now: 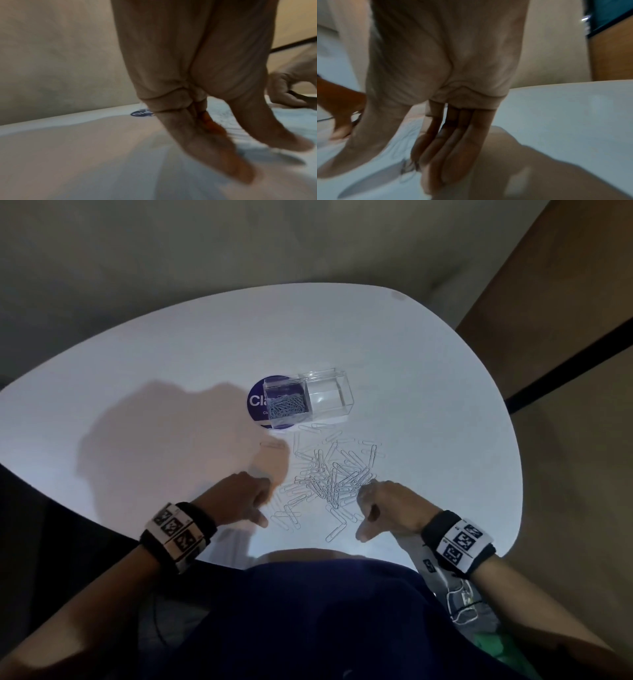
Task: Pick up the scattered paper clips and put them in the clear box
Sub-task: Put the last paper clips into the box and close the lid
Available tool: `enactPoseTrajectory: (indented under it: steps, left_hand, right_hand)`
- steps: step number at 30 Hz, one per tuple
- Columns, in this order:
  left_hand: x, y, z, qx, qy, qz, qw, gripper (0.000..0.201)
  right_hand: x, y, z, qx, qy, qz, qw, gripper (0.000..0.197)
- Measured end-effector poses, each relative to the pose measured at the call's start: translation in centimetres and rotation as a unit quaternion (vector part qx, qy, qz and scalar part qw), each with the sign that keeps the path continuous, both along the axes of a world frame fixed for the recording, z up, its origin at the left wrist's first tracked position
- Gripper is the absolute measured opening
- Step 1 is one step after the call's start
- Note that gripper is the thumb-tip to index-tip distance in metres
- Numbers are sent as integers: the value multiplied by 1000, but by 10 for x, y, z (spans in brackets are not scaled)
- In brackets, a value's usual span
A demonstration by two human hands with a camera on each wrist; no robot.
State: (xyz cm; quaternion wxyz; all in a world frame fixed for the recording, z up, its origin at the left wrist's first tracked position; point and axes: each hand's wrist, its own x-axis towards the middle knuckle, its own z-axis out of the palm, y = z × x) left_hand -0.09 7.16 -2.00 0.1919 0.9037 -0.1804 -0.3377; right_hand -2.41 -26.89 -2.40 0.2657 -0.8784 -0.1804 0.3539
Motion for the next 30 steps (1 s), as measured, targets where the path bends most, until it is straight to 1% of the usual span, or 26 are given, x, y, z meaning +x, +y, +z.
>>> enactPoseTrajectory:
  steps: [2, 4, 6, 8, 11, 12, 13, 14, 15, 16, 17, 18, 19, 21, 23, 24, 27, 30]
  left_hand:
    - [-2, -17, -5, -28, -22, -12, 999, 44]
    - [-3, -37, -7, -53, -53, -18, 997, 43]
    - [-1, -55, -7, -83, -61, 6, 995, 39]
    - [2, -67, -3, -111, -73, 28, 991, 33]
    - [7, -71, 2, -116, -133, 26, 984, 26]
    - [9, -69, 4, -112, -159, 25, 981, 26]
    - [10, -66, 4, -98, -186, 19, 977, 35]
    - [11, -62, 3, -71, -216, 2, 974, 52]
    - [12, -60, 0, -34, -239, -22, 970, 74]
    - [13, -58, -4, 6, -248, -44, 968, 97]
    - [14, -58, -7, 40, -242, -60, 968, 116]
    - [15, -59, -10, 63, -223, -68, 971, 130]
    - [16, -62, -14, 72, -201, -70, 974, 137]
    - [17, -73, -18, 72, -172, -65, 980, 141]
    - [18, -84, -14, 50, -164, -35, 985, 134]
    - [18, -87, -12, 29, -168, -18, 985, 126]
    - [19, -92, -5, -29, -193, -4, 981, 89]
    - [20, -95, -1, -50, -201, 9, 978, 59]
  right_hand:
    - [0, 19, -3, -5, -44, 40, 998, 53]
    - [1, 37, -3, -4, -78, 65, 995, 49]
    - [5, 51, -4, -7, -97, 76, 992, 45]
    - [11, 56, -3, 9, -103, 56, 993, 39]
    - [18, 50, 4, 30, -157, 3, 987, 35]
    - [21, 45, 8, 38, -179, -21, 983, 34]
    - [23, 40, 12, 33, -202, -42, 978, 31]
    - [25, 33, 15, 14, -218, -51, 974, 35]
    - [27, 25, 16, -20, -214, -47, 976, 60]
    - [30, 18, 16, -47, -181, -27, 982, 95]
    - [32, 13, 15, -72, -139, -3, 988, 125]
    - [32, 11, 13, -88, -110, 25, 990, 142]
    - [31, 12, 9, -99, -95, 53, 989, 150]
    - [24, 17, 0, -121, -106, 86, 983, 155]
    - [22, 22, 0, -142, -132, 73, 978, 150]
    - [25, 25, 1, -143, -141, 46, 979, 144]
    - [35, 31, 4, -112, -166, -25, 979, 117]
    - [37, 36, -1, -82, -197, -31, 976, 80]
